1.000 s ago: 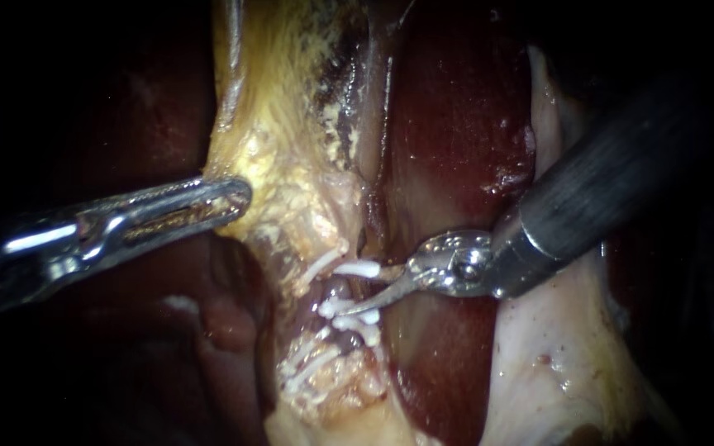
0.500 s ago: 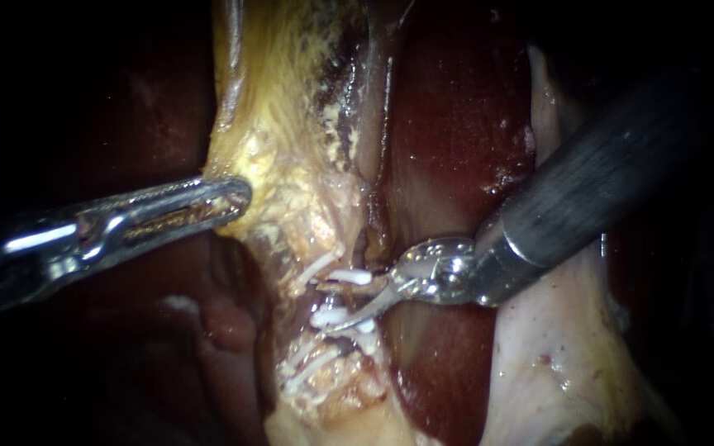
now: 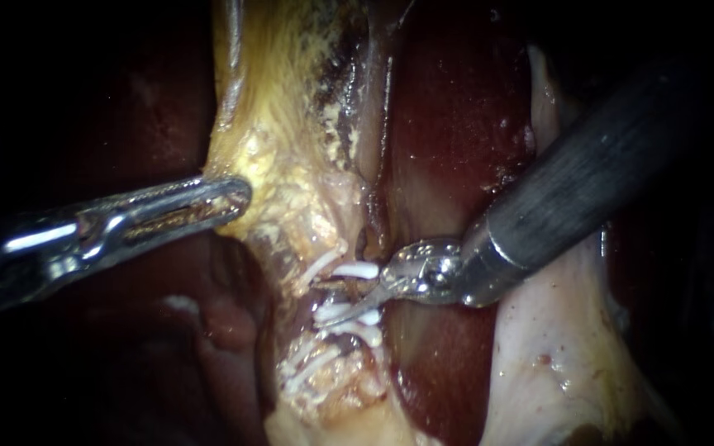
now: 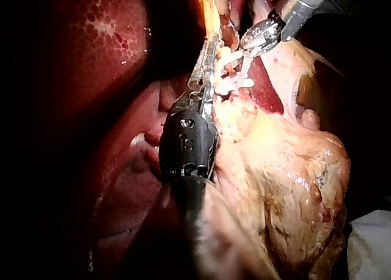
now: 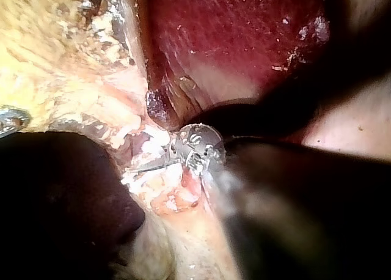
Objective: Go to the cutting position right tube
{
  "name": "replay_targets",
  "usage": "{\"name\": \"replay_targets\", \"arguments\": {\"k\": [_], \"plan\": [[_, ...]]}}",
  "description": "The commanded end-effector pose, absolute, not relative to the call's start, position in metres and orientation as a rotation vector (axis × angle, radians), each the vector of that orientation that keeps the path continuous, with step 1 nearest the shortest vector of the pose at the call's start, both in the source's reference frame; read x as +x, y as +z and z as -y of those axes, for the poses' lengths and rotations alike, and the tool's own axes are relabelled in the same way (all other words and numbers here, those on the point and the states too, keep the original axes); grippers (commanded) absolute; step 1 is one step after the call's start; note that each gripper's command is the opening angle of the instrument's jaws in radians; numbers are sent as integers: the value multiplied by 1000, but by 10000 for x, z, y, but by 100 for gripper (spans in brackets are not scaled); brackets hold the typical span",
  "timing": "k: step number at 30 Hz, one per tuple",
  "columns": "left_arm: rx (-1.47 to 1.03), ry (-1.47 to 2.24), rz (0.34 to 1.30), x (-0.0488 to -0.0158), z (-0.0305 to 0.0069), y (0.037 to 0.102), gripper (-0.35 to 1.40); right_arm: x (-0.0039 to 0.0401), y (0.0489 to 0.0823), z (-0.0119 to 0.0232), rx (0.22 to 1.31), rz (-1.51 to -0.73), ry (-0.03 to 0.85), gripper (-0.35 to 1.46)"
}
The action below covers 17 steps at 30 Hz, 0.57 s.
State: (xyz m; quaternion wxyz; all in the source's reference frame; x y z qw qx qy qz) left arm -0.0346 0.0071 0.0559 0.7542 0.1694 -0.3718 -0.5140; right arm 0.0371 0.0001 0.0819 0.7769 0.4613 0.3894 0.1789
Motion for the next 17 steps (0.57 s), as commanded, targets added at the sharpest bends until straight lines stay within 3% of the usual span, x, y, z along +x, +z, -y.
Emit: {"name": "replay_targets", "arguments": {"k": [1, 17], "plan": [[370, -1121, 811, -346, -71, 559, -35, 371, 820, -2, 1000, -841, 385, 81], [370, -1122, 811, -346, -71, 560, -35, 370, 821, -3, 1003, -839, 389, 80]]}}
